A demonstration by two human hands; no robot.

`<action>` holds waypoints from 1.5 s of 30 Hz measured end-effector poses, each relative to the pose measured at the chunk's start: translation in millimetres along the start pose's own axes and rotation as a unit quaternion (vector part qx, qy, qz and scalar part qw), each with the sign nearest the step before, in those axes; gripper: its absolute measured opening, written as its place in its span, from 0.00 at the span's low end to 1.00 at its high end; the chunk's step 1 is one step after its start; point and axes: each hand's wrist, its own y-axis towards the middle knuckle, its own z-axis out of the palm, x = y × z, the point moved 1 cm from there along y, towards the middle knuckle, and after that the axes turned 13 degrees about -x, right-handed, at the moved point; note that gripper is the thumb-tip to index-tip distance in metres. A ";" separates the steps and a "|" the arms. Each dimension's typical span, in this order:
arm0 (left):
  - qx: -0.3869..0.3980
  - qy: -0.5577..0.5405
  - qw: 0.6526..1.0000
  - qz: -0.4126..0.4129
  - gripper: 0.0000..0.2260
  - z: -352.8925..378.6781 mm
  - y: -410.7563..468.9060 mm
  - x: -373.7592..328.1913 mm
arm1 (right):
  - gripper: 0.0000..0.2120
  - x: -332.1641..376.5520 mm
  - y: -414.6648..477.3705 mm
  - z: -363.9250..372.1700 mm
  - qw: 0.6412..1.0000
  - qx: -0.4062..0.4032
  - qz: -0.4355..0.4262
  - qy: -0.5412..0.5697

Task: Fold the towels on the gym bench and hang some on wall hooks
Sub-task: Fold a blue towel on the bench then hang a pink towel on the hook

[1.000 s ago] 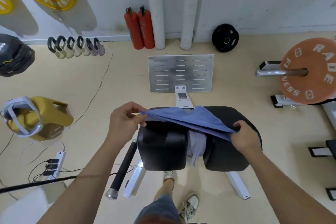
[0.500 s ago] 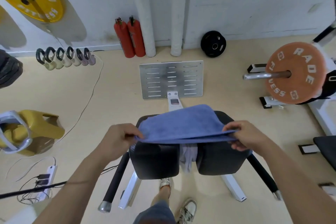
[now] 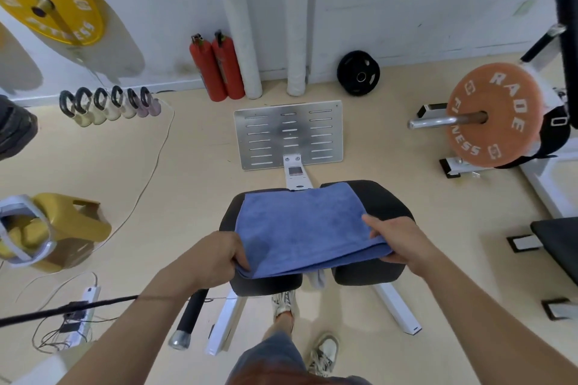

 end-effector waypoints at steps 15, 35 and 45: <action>-0.276 -0.210 0.937 0.048 0.09 -97.9 16.9 -96.8 | 0.18 117.2 -107.3 32.6 0.941 0.069 -0.316 0.096; -0.394 -0.414 0.820 -0.001 0.10 -149.5 -13.2 -131.5 | 0.11 157.9 -162.1 -37.0 0.834 0.040 -0.549 -0.035; -0.465 -0.447 0.764 0.013 0.08 -180.1 -31.9 -146.4 | 0.13 146.0 -168.6 -82.7 0.816 0.013 -0.534 -0.219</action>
